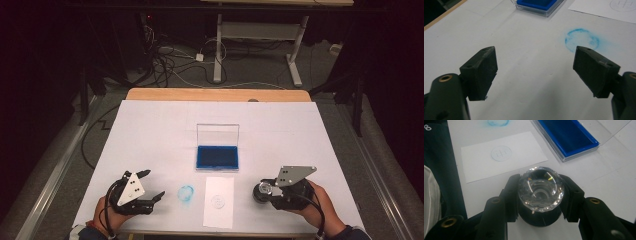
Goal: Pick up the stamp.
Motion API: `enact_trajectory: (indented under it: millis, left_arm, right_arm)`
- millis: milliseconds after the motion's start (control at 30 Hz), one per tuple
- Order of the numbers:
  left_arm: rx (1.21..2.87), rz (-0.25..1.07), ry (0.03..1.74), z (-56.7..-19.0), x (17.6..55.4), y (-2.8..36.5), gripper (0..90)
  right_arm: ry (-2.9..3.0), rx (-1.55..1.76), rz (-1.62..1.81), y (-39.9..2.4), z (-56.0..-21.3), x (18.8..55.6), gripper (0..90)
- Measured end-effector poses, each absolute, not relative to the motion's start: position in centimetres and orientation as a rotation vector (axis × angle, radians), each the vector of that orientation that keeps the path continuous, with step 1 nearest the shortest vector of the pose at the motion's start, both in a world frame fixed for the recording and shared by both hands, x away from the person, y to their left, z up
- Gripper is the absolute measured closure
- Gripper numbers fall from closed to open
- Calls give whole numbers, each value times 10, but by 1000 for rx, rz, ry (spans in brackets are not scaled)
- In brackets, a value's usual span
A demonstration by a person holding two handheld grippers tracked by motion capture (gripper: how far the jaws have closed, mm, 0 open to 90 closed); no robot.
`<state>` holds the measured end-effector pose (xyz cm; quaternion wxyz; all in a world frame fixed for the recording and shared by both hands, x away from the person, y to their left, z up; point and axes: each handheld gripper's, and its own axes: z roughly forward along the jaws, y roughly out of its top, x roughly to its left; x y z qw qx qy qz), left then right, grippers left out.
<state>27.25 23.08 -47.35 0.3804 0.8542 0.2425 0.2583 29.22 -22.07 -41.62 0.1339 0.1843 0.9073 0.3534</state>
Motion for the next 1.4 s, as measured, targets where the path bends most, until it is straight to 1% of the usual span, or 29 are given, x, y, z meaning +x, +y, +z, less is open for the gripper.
enact_trajectory:
  millis: [1400]
  left_arm:
    - [2196,649,596,-475,273,226,188]
  right_arm:
    - [2611,527,1066,-213,-411,292,570]
